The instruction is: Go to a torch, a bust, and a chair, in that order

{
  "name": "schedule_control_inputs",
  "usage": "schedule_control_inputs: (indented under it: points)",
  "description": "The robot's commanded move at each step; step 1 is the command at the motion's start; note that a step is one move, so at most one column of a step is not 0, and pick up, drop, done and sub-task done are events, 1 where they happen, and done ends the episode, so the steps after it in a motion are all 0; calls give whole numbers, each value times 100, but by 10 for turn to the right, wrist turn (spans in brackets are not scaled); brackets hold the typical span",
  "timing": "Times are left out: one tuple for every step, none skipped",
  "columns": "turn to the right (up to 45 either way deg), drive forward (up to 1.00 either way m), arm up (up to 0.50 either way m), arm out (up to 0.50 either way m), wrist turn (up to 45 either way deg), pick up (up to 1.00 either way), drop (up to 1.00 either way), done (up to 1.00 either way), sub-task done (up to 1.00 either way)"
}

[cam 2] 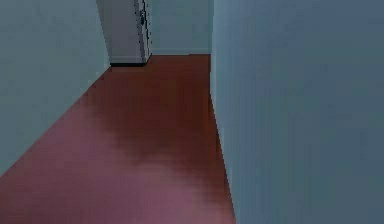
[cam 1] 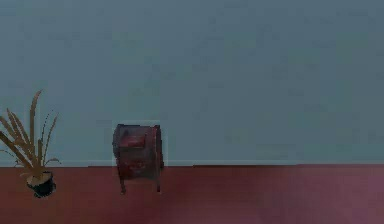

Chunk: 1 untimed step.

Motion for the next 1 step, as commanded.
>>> schedule_control_inputs:
  points:
    - [0, 20, 0, 0, 0, 0, 0, 0, 0]
